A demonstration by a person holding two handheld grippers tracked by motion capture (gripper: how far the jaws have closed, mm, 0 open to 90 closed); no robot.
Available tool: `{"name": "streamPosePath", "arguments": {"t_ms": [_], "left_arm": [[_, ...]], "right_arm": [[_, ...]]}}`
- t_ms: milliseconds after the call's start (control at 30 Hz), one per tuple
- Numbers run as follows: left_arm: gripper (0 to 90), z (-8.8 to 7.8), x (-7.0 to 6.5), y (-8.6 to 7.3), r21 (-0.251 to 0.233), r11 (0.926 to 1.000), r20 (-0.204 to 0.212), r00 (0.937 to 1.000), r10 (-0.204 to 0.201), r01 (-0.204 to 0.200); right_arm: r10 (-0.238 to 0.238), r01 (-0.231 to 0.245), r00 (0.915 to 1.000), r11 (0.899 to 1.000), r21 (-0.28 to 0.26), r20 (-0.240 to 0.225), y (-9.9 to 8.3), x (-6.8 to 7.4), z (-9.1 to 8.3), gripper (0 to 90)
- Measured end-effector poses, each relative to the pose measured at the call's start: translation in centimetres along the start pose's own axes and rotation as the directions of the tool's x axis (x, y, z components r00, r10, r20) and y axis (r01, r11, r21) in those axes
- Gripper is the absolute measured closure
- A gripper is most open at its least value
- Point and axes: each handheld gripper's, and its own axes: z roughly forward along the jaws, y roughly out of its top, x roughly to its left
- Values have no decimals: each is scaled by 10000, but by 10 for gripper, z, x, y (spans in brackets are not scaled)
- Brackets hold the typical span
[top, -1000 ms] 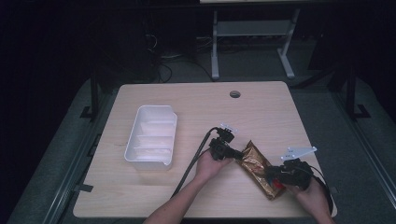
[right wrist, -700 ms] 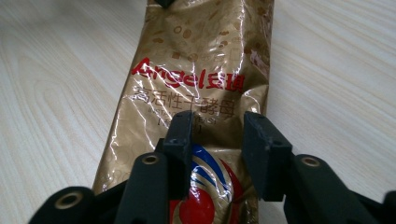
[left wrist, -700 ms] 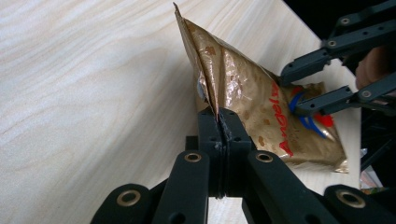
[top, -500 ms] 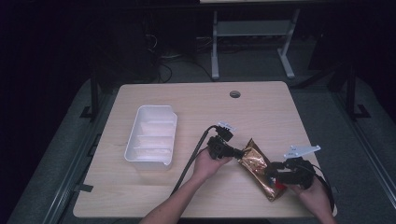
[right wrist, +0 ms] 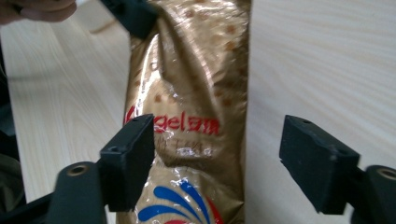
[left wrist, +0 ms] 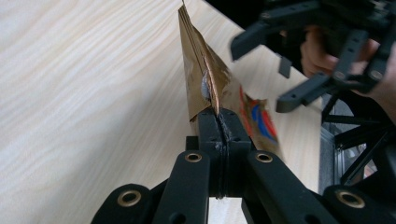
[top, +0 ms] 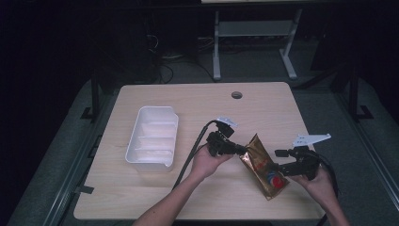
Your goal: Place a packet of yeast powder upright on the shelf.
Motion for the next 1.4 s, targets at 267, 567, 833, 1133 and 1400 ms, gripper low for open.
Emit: {"name": "streamPosePath", "arguments": {"t_ms": [267, 567, 833, 1133, 1400], "left_arm": [[892, -12, -20, 13, -84, 9968, 166, 9967, 801, -799], [893, -21, -30, 19, -5, 9891, 258, 9888, 1470, -1470], [894, -23, -33, 21, -25, 9799, 366, 9793, 1993, -1993], [894, -23, -36, 21, 21, 9737, 319, 9732, 2276, -2278], [887, -28, -28, 18, -58, 9763, -25, 9763, 2163, -2163]], "right_arm": [[-70, 58, 9986, 9997, -218, -533, 15, -11, -3, 216], [-1032, 1080, 9859, 9937, 303, -1317, 36, -15, 12, 194], [-1081, 1216, 9606, 9919, 372, -2562, 42, -23, 24, 178], [-842, 1228, 9117, 9899, 710, -4021, 41, -23, 35, 290], [-1236, 1759, 8885, 9812, 792, -4419, 41, -17, 27, 693]]}}
